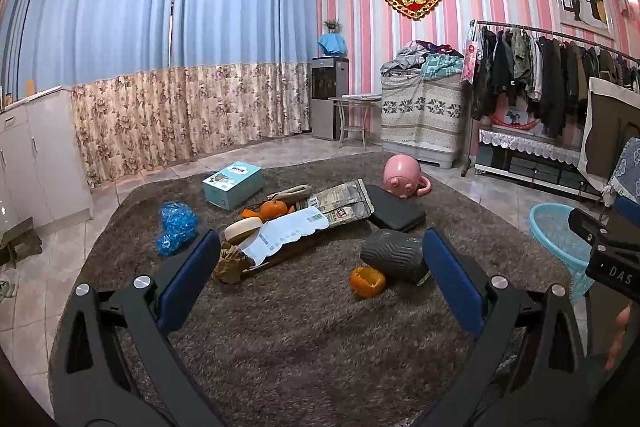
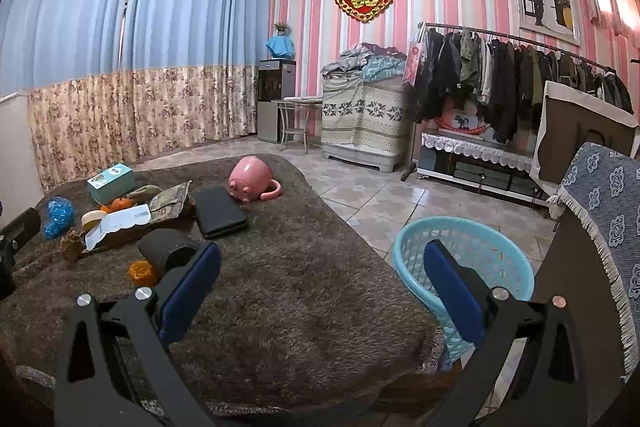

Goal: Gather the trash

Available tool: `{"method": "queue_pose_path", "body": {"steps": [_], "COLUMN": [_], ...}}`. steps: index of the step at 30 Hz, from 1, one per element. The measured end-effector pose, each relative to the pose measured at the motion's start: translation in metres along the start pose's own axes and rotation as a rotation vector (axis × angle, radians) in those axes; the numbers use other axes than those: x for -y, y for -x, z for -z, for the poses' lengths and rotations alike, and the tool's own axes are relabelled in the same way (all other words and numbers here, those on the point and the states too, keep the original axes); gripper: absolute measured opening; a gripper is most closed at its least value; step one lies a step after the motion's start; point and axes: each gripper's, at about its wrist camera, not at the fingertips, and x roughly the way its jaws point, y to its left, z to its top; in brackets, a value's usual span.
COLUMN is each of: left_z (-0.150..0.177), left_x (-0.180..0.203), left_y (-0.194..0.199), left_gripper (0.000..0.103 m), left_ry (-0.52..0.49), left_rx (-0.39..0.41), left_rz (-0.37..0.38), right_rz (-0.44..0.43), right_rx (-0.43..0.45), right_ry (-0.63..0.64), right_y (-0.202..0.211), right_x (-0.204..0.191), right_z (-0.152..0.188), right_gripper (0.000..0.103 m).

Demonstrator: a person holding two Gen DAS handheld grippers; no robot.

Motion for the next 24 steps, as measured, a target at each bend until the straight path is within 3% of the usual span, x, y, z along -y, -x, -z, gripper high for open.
{"method": "queue_pose_path", "body": {"steps": [24], "left_z": [0.0039], "left_x": [-0.0072], "left_y": [-0.0023], "left_gripper": [0.098], "left_ry": [0.008], "left_rx": [0.000], "left_rz": [-0.002], "right_rz": [0.003], "right_rx": [0.018], "right_ry": [0.007], "right_y": [0.0006], "right_x": [0.0027], "right_z": [0.0004], "right_gripper": [0.099]}}
